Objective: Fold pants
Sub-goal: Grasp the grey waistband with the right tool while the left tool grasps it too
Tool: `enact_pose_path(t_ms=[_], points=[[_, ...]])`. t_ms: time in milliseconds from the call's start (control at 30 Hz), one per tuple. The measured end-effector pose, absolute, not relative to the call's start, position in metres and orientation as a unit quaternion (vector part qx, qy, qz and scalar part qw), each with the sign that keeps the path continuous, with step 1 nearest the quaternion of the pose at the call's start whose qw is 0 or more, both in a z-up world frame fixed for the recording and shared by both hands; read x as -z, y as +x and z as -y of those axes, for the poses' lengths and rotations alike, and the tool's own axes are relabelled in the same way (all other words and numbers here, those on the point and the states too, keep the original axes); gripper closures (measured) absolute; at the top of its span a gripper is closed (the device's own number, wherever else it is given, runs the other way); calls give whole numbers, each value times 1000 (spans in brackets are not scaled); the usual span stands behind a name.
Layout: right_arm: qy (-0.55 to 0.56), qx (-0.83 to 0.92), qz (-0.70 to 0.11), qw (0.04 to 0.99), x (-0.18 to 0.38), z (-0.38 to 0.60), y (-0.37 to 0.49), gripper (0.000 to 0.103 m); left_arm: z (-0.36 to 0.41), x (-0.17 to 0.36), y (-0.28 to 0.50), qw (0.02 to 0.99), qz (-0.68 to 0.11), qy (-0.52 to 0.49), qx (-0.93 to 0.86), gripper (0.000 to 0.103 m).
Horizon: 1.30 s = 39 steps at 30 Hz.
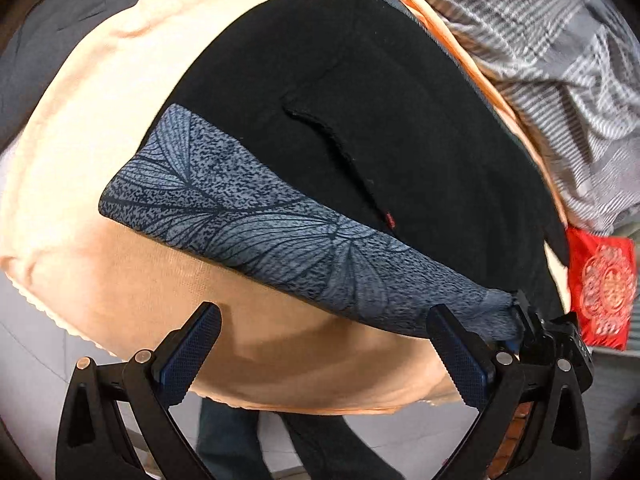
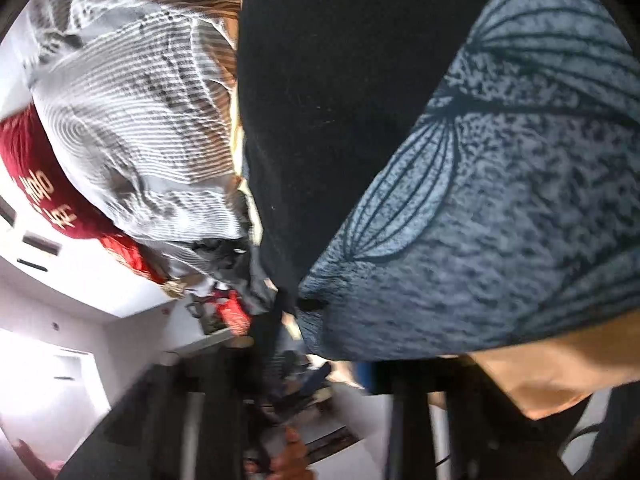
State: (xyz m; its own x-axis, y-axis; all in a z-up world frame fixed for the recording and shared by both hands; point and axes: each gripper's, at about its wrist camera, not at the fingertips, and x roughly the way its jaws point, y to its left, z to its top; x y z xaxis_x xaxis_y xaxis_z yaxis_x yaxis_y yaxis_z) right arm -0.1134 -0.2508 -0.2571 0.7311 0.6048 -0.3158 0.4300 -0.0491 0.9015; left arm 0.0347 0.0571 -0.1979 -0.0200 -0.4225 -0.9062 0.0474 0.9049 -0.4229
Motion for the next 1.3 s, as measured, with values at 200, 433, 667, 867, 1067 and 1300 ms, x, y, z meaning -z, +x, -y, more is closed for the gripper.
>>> enact_pose_path(t_ms=[200,433,667,867,1067,1300], points=[[711,-103,-354,598,220,259,-103,82,-65,188,50,683,-676,-210,181,0],[689,-90,-393,602,215,261,-98,82,-68,200,71,672,-677,-252,161,11],[650,-55,-448,612,209,256,-96,88,-80,208,77,656,-695,-259,141,76],[605,-51,-466,644,171,267,-87,89,-58,144,95,707,-659,-181,181,80],[554,-80,-472,681,129,299,-30,89,-18,111,152,734,-629,-164,196,80],[516,-100,-506,684,141,356,75,89,48,131,242,762,-614,-112,172,80]])
